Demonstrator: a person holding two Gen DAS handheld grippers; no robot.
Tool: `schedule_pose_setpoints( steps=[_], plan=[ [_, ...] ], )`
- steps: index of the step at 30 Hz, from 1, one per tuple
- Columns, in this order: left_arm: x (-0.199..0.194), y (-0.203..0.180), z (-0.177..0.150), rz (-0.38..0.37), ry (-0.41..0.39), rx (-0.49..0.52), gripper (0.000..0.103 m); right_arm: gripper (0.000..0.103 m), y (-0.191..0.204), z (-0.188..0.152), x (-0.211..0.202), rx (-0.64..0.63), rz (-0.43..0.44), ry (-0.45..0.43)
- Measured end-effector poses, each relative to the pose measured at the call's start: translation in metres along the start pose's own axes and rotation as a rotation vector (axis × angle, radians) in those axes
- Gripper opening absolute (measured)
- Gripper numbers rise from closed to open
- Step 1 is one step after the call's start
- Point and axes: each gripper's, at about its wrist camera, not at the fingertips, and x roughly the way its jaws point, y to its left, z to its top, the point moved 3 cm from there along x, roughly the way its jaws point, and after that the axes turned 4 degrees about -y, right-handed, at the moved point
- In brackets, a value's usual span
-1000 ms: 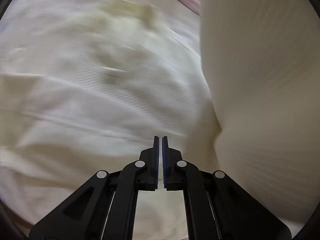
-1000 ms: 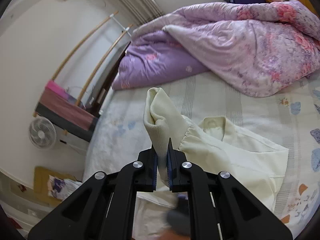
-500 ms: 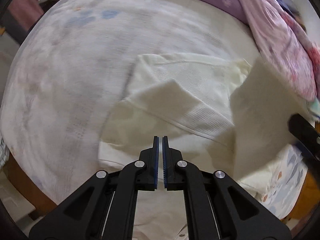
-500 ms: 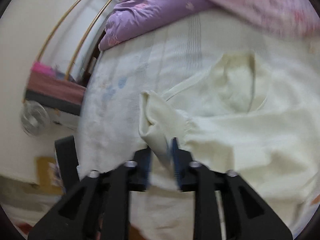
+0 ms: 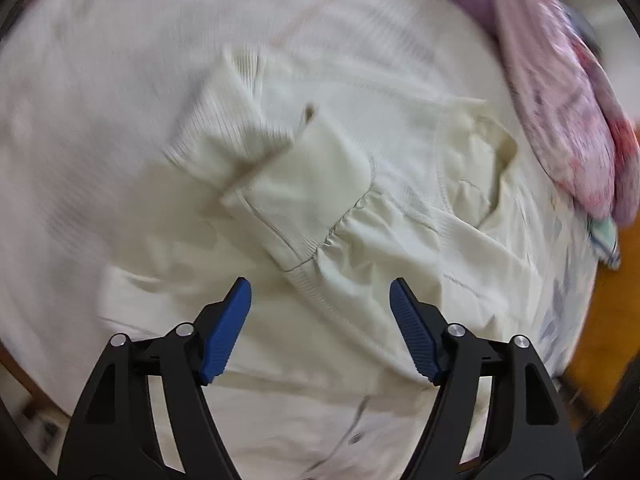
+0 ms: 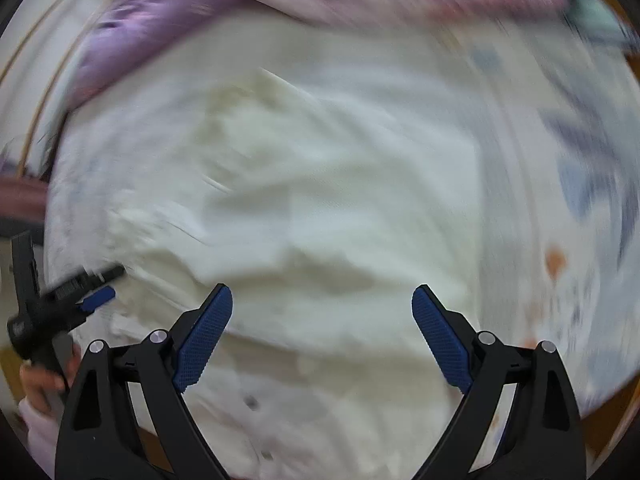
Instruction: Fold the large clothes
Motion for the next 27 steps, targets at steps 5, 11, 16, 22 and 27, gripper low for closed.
schedule_pose_setpoints(
  steps=[5,11,16,22,27],
  plan=[
    [0.051,0.012,0.006,-0.033,0.054,-0.136,0.027,0.088,-0.070,-0.053,0.026,0.202,-0.036,0.169],
    [0.002,-0.005,-0.016,0.080,-0.023,-0.012,0.020,0.037,-0.072,-0.065,0.028,0.217,-0.017,0.177],
    [-0.010,0.008,-0.043,0.193,-0.018,0.028,0.021,0.017,-0.054,-0.055,0.044,0.143,0.037,0.191],
    [0.038,0.027,-0.040,0.288,0.093,0.030,0.047,0.000,-0.087,-0.050,0.105,0.136,-0.135,0.260],
    [-0.003,0.020,-0.032,0.387,0.029,0.088,0.060,0.000,-0.102,-0.049,0.096,0.116,-0.209,0.263]
  ],
)
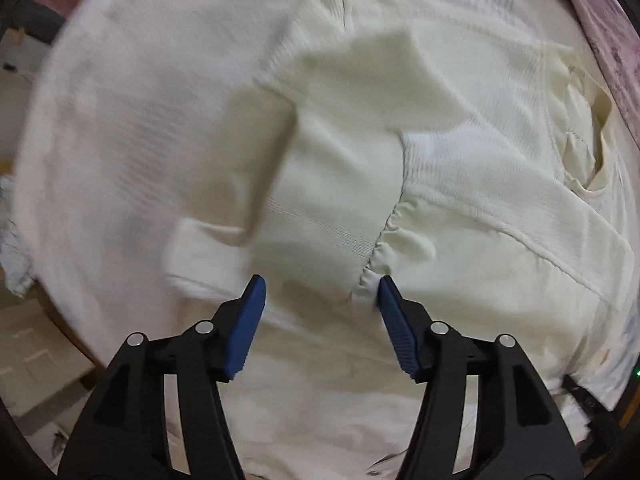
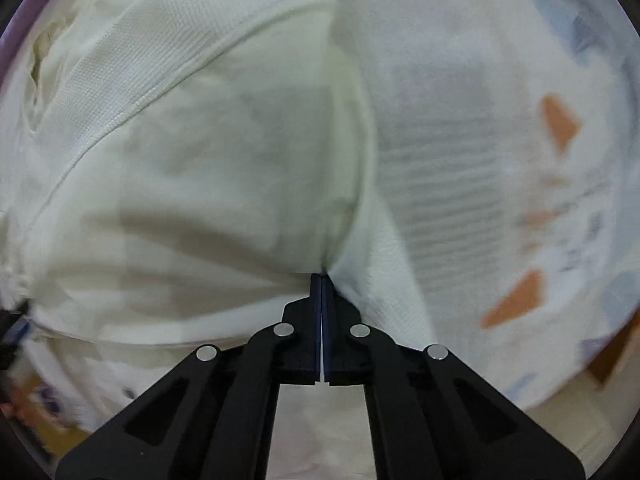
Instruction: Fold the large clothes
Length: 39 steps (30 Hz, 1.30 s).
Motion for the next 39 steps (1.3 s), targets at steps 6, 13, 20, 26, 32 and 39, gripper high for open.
schedule_pose_setpoints(
  steps=[6,13,20,26,32,39],
  plan=[
    [-0.049,-0.024,0.012,0.003,-0.111,0.130,0.042,0.006,0.002,0.035,-0.059,-0.003,0.086,-0.102],
    [0.041,-0.074,0.051,-0.058,0.069,0.186,0.022,0.004,0.018,0.135,-0.042,0.008,0.050,-0.138],
    [0.037,-0.082,0.045,-0.041,0.102,0.237,0.021,0.004,0.023,0.169,-0.013,-0.040,-0.065,0.006],
    [0.019,-0.075,0.003,-0.036,0.142,0.251,0.029,0.004,0.010,0.062,0.000,-0.141,-0.115,0.188],
    [0.053,-0.076,-0.023,-0.064,0.151,0.227,0.039,0.006,-0.016,0.002,0.025,-0.056,-0.037,0.085],
    [0.051,-0.075,-0.026,-0.082,0.109,0.191,0.042,0.006,-0.006,0.012,0.026,-0.118,-0.064,0.102]
  ],
)
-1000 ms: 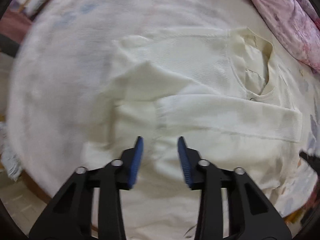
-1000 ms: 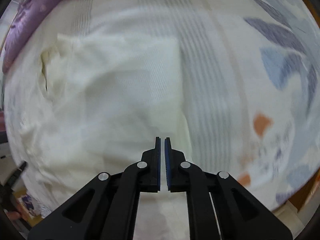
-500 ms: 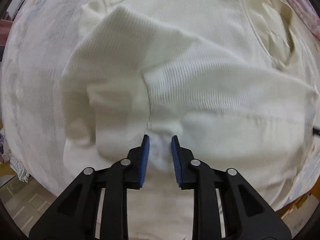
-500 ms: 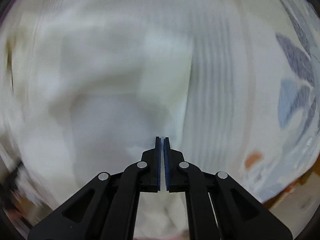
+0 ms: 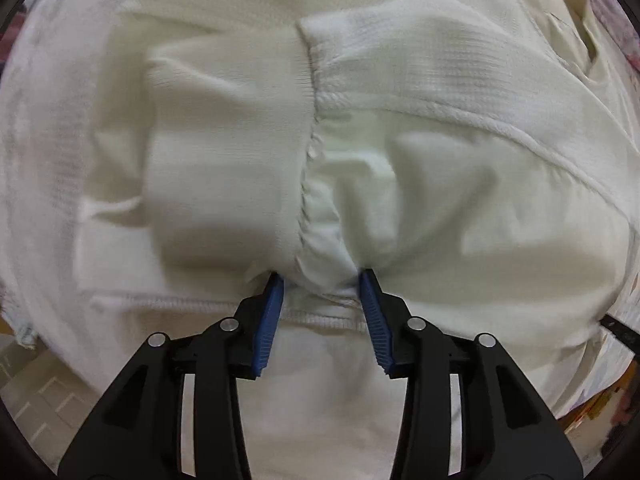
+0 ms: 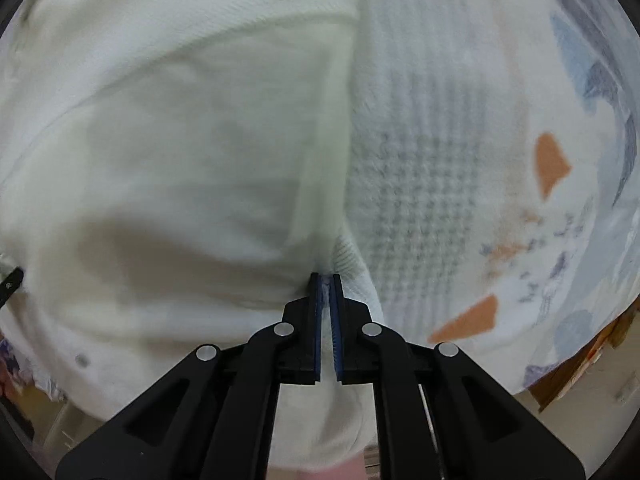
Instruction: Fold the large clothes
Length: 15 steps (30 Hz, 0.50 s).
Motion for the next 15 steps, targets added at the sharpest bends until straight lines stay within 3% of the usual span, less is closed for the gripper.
schedule_pose_setpoints(
  steps=[3,4,5,6,7,8,9,12,15],
  plan=[
    [-0.008,-0.001,0.002,-0.002,-0.010,-0.020,0.047,0.006,-0.007,0.001,-0.006,0.082,0.024,0.033],
    [-0.012,0.000,0.002,0.017,-0.012,-0.023,0.052,0.007,-0.008,0.000,-0.011,0.080,0.024,0.027],
    [-0.015,0.000,0.002,0.039,-0.009,-0.016,0.063,0.012,-0.008,-0.001,-0.017,0.077,0.022,0.018],
    [-0.018,-0.004,-0.002,0.050,-0.006,-0.006,0.067,0.018,-0.010,0.000,-0.023,0.073,0.020,0.016],
    [-0.024,-0.007,-0.006,0.047,-0.007,-0.002,0.067,0.041,-0.013,-0.004,-0.028,0.068,0.007,0.016],
    [-0.031,-0.010,-0.009,0.035,-0.012,-0.005,0.067,0.073,-0.013,-0.006,-0.037,0.074,-0.011,0.010],
    [-0.035,-0.013,-0.011,0.030,-0.013,-0.008,0.072,0.081,-0.022,-0.009,-0.046,0.087,-0.011,-0.006],
    [-0.053,-0.012,-0.015,0.060,-0.008,-0.018,0.076,0.085,-0.024,-0.011,-0.083,0.105,0.129,-0.067],
    [-0.078,-0.009,-0.011,0.034,-0.056,-0.048,0.076,0.088,-0.027,-0.012,-0.110,0.094,0.137,-0.105]
  ],
)
